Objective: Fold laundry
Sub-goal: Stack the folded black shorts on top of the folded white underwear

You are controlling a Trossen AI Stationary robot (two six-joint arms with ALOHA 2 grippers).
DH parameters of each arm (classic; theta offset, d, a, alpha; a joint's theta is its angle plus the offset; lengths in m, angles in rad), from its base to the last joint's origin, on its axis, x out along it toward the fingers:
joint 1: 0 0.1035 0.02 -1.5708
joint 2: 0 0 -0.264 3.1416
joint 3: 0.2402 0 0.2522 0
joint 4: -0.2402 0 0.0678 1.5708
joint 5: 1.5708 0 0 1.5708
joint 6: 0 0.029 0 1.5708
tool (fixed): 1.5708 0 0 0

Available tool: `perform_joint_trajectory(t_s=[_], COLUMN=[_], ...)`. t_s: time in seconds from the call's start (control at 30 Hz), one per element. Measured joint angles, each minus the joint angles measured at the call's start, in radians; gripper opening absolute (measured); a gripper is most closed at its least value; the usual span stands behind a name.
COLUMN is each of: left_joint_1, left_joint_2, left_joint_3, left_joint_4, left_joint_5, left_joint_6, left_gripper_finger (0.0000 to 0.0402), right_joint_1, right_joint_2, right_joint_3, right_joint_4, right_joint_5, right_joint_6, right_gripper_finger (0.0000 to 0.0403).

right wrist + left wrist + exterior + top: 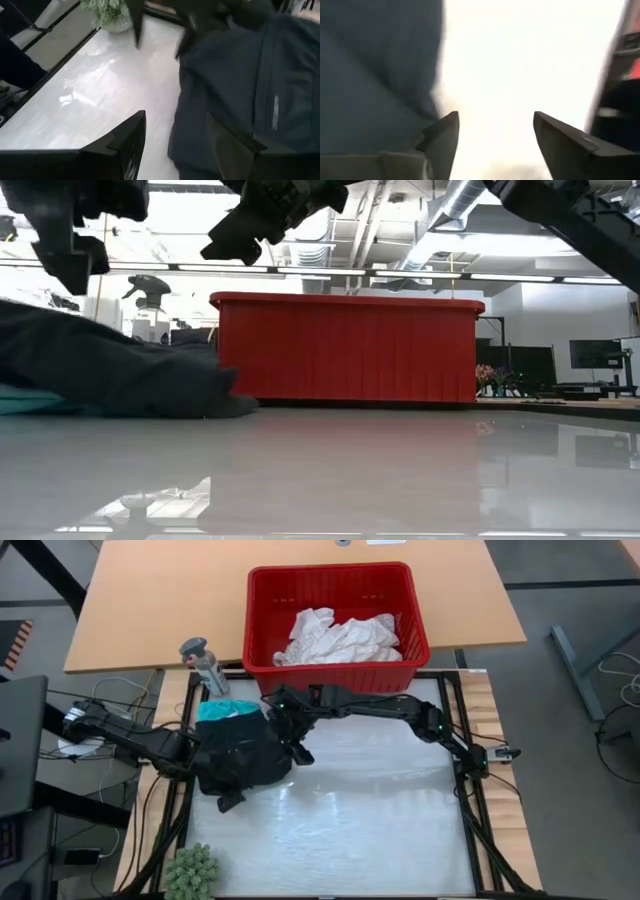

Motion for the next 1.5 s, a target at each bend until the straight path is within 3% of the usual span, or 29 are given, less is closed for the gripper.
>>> perform_joint_trajectory(t_s=[0.1,0.27,0.43,0.67,0.73,0.83,1.0,1.17,1.3,1.4,1.5], left_joint_1=[-0.076,-0.24,-0.407,-0.563,-0.583,-0.615,-0.673,-0.727,-0.758,-0.771,-0.776], left_joint_2=[0.0,-0.006,0.034,0.123,0.133,0.132,0.132,0.132,0.132,0.132,0.138], left_joint_3=[0.0,0.0,-0.001,-0.001,-0.001,0.005,0.019,0.019,0.019,0.017,0.017], left_joint_4=[0.045,0.083,-0.014,-0.081,-0.076,-0.075,-0.082,-0.22,-0.246,-0.196,-0.099], left_joint_5=[-0.132,-0.569,-0.748,-0.77,-0.702,-0.513,-0.462,-0.345,-0.509,-0.653,-0.704], left_joint_6=[-0.193,-0.625,-0.949,-1.301,-1.346,-1.357,-1.372,-1.397,-1.378,-1.366,-1.304], left_gripper_finger=[0.0259,0.0253,0.0238,0.0208,0.0202,0.0199,0.02,0.0193,0.0184,0.0179,0.0179], right_joint_1=[-0.01,-0.037,-0.071,-0.107,-0.114,-0.117,-0.12,-0.157,-0.186,-0.189,-0.187], right_joint_2=[0.003,0.005,0.007,0.008,0.008,0.008,0.008,0.019,0.062,0.101,0.128], right_joint_3=[0.0,-0.015,-0.016,-0.016,-0.016,-0.016,-0.016,-0.015,-0.016,-0.017,-0.017], right_joint_4=[0.017,0.034,-0.006,-0.069,-0.071,-0.086,-0.122,-0.087,-0.096,-0.124,-0.105], right_joint_5=[0.043,0.185,0.235,0.229,0.219,0.194,0.194,0.203,0.159,0.154,0.149], right_joint_6=[0.114,0.308,0.336,0.338,0.33,0.324,0.277,0.342,0.518,0.561,0.566], right_gripper_finger=[0.0235,0.0235,0.0235,0.0235,0.0235,0.0235,0.0235,0.0235,0.0235,0.0235,0.0235])
